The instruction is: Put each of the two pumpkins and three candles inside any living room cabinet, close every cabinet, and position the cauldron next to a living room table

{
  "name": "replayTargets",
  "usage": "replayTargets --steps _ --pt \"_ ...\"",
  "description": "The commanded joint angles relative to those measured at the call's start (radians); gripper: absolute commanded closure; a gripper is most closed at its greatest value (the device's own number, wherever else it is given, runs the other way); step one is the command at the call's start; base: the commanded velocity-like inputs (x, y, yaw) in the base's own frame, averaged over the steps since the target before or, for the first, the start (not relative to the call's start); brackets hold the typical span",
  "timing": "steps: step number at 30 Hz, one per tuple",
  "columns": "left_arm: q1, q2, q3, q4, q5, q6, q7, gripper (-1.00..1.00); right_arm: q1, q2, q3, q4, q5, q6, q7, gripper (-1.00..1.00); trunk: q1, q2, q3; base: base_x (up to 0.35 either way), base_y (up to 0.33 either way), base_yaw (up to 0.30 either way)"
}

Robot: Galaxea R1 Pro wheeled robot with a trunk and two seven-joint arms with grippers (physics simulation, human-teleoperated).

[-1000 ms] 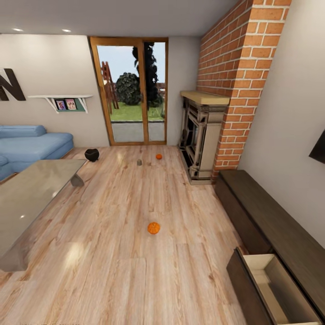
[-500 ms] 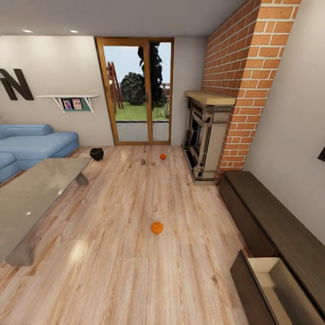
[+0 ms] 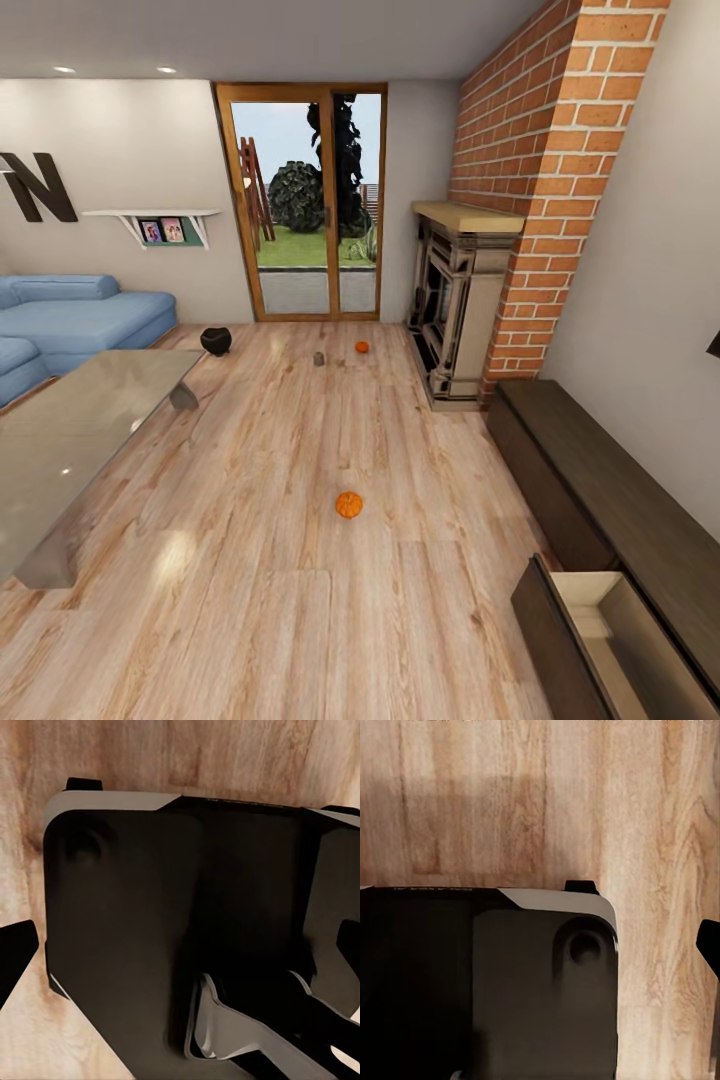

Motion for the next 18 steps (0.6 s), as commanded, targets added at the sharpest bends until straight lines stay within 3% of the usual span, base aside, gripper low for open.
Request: replayTargets --steps 1,18 --pt "0.000 0.000 -0.003 -0.001 0.010 0.005 -0.003 -1.00 -0.001 0.000 0.009 0.002 -0.009 -0.004 -0.002 -1.00 0.001 -0.002 -0.002 0.000 0.000 0.001" --pt "0.000 0.000 -0.003 -0.001 0.010 0.010 -0.001 -1.00 -0.001 -0.009 0.009 -0.002 -0.009 -0.005 -0.003 -1.00 0.001 -0.002 -0.002 0.000 0.000 0.000"
